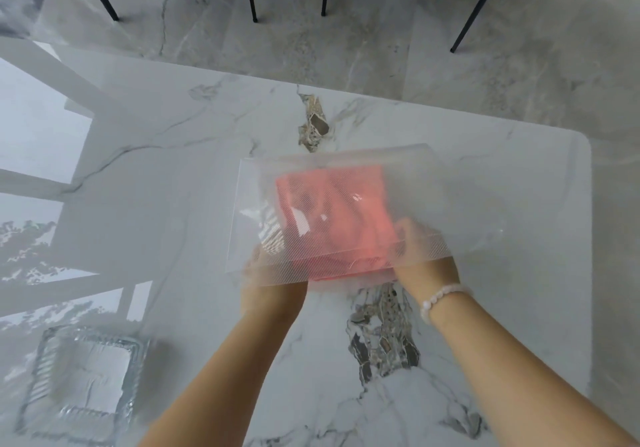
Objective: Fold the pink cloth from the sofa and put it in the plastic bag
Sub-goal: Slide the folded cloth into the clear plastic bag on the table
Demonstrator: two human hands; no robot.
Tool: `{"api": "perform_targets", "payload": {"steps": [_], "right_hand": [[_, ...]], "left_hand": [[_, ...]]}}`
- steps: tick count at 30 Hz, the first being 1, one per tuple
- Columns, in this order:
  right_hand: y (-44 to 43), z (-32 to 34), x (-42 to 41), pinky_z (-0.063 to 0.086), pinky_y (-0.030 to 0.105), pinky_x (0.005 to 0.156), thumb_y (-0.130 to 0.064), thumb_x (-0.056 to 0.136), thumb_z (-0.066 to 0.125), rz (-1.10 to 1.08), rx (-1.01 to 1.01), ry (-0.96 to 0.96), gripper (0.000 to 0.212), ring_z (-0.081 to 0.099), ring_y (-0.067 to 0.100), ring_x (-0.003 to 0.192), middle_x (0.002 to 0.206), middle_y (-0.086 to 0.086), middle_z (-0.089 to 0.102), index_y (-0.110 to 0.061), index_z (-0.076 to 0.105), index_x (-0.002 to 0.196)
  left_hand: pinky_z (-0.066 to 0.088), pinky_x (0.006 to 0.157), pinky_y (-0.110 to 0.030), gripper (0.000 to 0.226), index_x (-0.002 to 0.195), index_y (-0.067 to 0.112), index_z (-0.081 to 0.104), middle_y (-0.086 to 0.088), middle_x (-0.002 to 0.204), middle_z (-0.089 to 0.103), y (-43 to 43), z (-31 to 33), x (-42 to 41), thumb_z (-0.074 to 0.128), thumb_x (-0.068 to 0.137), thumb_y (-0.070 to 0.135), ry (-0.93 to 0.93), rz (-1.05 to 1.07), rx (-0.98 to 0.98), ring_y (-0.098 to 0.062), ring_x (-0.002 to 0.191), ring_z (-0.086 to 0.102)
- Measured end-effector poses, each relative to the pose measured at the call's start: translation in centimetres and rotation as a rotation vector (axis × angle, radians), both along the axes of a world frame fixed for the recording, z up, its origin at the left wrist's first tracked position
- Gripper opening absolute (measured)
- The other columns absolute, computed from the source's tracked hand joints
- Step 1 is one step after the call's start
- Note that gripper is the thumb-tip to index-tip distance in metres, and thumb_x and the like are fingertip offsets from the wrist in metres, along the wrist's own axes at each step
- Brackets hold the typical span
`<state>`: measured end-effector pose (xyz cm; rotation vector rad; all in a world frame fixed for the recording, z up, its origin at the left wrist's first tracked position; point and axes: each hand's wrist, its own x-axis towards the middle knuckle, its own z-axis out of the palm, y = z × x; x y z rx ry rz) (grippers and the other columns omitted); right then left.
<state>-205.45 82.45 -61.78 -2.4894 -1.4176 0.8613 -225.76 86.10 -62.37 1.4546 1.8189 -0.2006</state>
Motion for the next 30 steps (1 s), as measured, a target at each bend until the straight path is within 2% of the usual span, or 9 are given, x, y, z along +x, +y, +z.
{"api": "perform_targets", "payload": {"steps": [2,4,8,11,14,17,22,26,30], "right_hand": [[-1.4,0.9,-0.2,0.051,0.032,0.067,-0.017,0.092,0.051,0.064,0.038,-0.089,0.016,0.061,0.027,0.083,0.090,0.009,0.066,-0.012,0.065,0.098],[-2.9,1.7,-0.4,0.052,0.036,0.076,-0.016,0.091,0.050,0.124,0.003,-0.121,0.021,0.061,0.027,0.093,0.093,0.007,0.070,-0.013,0.067,0.103],[-6.1,2.4,0.1,0.038,0.040,0.102,-0.023,0.094,0.045,0.220,-0.071,-0.219,0.029,0.053,0.021,0.114,0.111,-0.003,0.070,-0.019,0.066,0.113],[-8.4,2.8,0.5,0.031,0.042,0.109,-0.025,0.094,0.044,0.221,-0.131,-0.248,0.033,0.048,0.017,0.123,0.120,-0.006,0.066,-0.023,0.062,0.121],[-10.7,3.1,1.0,0.036,0.036,0.105,-0.023,0.093,0.046,0.196,-0.153,-0.219,0.034,0.048,0.017,0.124,0.123,-0.006,0.065,-0.022,0.061,0.123],[-13.2,3.1,1.7,0.042,0.032,0.096,-0.020,0.092,0.050,0.123,-0.127,-0.151,0.031,0.053,0.018,0.118,0.120,-0.003,0.067,-0.020,0.064,0.119],[-18.2,2.7,3.4,0.045,0.027,0.086,-0.005,0.088,0.058,-0.303,0.092,0.098,0.019,0.064,0.023,0.102,0.108,0.008,0.071,-0.007,0.067,0.105],[-20.6,2.0,4.4,0.047,0.033,0.079,-0.010,0.085,0.065,-0.626,0.279,0.075,0.012,0.063,0.026,0.088,0.098,0.009,0.066,-0.008,0.062,0.096],[-20.8,0.7,5.5,0.041,0.031,0.075,-0.038,0.086,0.062,-0.822,0.089,0.174,0.034,0.057,0.023,0.084,0.100,0.006,0.067,-0.011,0.060,0.107]], "left_hand": [[0.035,0.081,-0.029,0.029,0.115,0.022,0.058,-0.005,0.121,0.060,-0.8,1.4,-0.6,0.049,0.088,0.024,-0.010,-0.050,0.231,-0.025,0.105,0.053],[0.035,0.093,-0.035,0.033,0.119,0.019,0.060,-0.007,0.123,0.062,-2.3,2.7,-1.7,0.054,0.087,0.022,0.065,-0.195,0.366,-0.031,0.116,0.052],[0.033,0.097,-0.039,0.039,0.123,0.011,0.057,-0.014,0.127,0.056,-3.8,2.9,-3.9,0.057,0.087,0.024,0.115,-0.100,0.375,-0.035,0.118,0.043],[0.039,0.090,-0.037,0.039,0.126,0.013,0.054,-0.011,0.132,0.049,-4.5,2.8,-4.8,0.056,0.089,0.025,-0.011,0.039,0.300,-0.030,0.114,0.050],[0.039,0.079,-0.028,0.035,0.121,0.015,0.055,-0.004,0.125,0.060,-5.1,2.3,-4.7,0.053,0.090,0.030,-0.103,0.112,0.162,-0.023,0.105,0.060],[0.037,0.071,-0.027,0.035,0.115,0.016,0.059,0.000,0.111,0.067,-6.1,2.1,-3.7,0.052,0.089,0.037,-0.115,0.150,0.058,-0.020,0.091,0.058],[0.034,0.051,-0.023,0.022,0.100,0.018,0.061,-0.001,0.093,0.072,-8.4,1.8,-2.0,0.055,0.087,0.035,-0.151,0.182,0.054,-0.010,0.069,0.056],[0.046,0.058,-0.028,0.019,0.090,0.015,0.062,0.002,0.080,0.071,-9.8,1.2,-1.2,0.059,0.085,0.033,-0.195,0.226,0.054,-0.013,0.070,0.064],[0.056,0.081,-0.044,0.011,0.087,0.020,0.063,0.005,0.076,0.071,-10.1,0.8,-0.7,0.061,0.082,0.029,-0.248,0.293,0.052,-0.022,0.080,0.070]]}}
